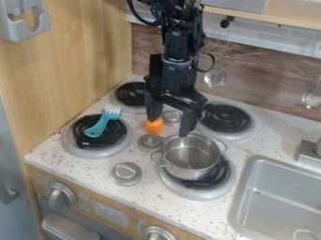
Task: Put the yellow object on the metallic pot
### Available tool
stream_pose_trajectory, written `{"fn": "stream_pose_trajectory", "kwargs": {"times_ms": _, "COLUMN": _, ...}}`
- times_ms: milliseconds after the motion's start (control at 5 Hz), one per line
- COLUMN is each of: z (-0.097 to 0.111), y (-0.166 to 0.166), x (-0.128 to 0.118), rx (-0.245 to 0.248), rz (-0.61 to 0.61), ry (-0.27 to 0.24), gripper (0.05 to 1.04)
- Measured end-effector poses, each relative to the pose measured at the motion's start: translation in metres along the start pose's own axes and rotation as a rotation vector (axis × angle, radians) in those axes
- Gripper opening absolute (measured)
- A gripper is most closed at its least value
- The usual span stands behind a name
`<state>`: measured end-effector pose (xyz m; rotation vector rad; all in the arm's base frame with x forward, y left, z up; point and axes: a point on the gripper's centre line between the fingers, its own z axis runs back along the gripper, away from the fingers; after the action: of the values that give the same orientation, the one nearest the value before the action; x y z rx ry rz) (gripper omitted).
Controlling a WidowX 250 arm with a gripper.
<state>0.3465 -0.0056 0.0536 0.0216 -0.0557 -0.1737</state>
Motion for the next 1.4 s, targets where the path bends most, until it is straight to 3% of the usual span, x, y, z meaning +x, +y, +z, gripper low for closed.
{"fn": "stream_pose_trajectory", "kwargs": {"times_ms": 200, "z": -0.012, "y": -0.001, "x": -0.004, "rx": -0.004, "rz": -0.002, "ry": 0.038, "gripper": 0.999}}
{"fn": "stream_pose_trajectory", "kwargs": {"times_ms": 400, "z": -0.02, "y": 0.024, "x": 0.019, "rx": 0.051, "rz": 0.048, "ry": 0.047, "gripper": 0.999}}
{"fn": "stream_pose_trajectory", "kwargs": {"times_ms": 600, "z": -0.024, "y": 0.063, "x": 0.033, "rx": 0.083, "rz": 0.155, "ry": 0.018, "gripper": 0.999}}
{"fn": "stream_pose_trajectory", "kwargs": {"times_ms": 800, "z": -0.027, "y": 0.078, "x": 0.052, "rx": 0.105, "rz": 0.192, "ry": -0.052, "gripper": 0.999}}
{"fn": "stream_pose_trajectory", "kwargs": {"times_ms": 1000, "z": -0.04, "y": 0.094, "x": 0.063, "rx": 0.09, "rz": 0.245, "ry": -0.094, "gripper": 0.999}}
{"fn": "stream_pose_trajectory", "kwargs": {"times_ms": 1400, "z": -0.067, "y": 0.109, "x": 0.08, "rx": 0.064, "rz": 0.301, "ry": -0.129, "gripper": 0.999}}
